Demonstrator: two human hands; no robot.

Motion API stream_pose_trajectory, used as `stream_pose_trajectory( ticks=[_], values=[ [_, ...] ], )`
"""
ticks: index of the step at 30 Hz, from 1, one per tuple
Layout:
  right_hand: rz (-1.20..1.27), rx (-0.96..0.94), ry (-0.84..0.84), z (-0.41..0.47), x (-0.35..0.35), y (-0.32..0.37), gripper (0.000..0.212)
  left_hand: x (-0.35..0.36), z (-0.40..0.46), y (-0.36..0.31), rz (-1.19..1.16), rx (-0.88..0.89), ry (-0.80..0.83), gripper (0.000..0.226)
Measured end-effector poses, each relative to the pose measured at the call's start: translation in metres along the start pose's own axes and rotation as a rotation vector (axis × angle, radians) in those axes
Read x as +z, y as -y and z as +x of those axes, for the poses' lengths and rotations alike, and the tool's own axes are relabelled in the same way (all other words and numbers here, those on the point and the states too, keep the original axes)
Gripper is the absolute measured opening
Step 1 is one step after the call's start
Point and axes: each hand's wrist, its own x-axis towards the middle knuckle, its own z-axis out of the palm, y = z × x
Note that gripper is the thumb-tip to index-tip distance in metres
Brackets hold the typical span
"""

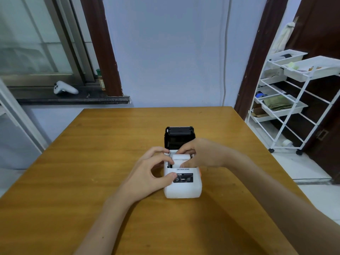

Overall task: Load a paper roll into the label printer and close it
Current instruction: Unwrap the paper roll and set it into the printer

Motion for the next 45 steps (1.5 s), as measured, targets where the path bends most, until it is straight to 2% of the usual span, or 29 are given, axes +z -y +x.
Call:
stream_pose_trajectory(
  ticks=[5, 11, 17, 28, 34, 42, 45],
  values=[
    [0.115, 0.076, 0.061, -0.001, -0.008, 0.005, 0.05, -0.003, -0.001, 0.0, -0.018, -0.007, -0.022, 0.023],
    [0.129, 0.091, 0.087, -0.011, -0.009, 0.014, 0.031, -0.001, -0.001, -0.001, 0.069, 0.03, -0.004, 0.029],
    [0.197, 0.098, -0.013, -0.019, 0.004, 0.012, 0.038, 0.0, -0.001, 0.0, 0.099, 0.052, 0.001, 0.032],
    [0.069, 0.072, -0.204, -0.023, 0.013, 0.015, 0.036, -0.001, 0.001, 0.001, -0.138, -0.015, -0.067, 0.039],
    [0.15, 0.037, -0.321, -0.028, 0.023, 0.01, 0.035, -0.001, 0.0, 0.001, -0.231, -0.036, -0.146, 0.035],
    [0.286, -0.005, -0.559, -0.038, 0.031, 0.0, 0.036, 0.0, 0.005, 0.002, -0.184, -0.04, -0.232, 0.024],
    [0.3, -0.012, -0.517, -0.04, 0.03, -0.002, 0.03, 0.0, 0.004, 0.0, -0.178, -0.033, -0.201, 0.024]
  ],
)
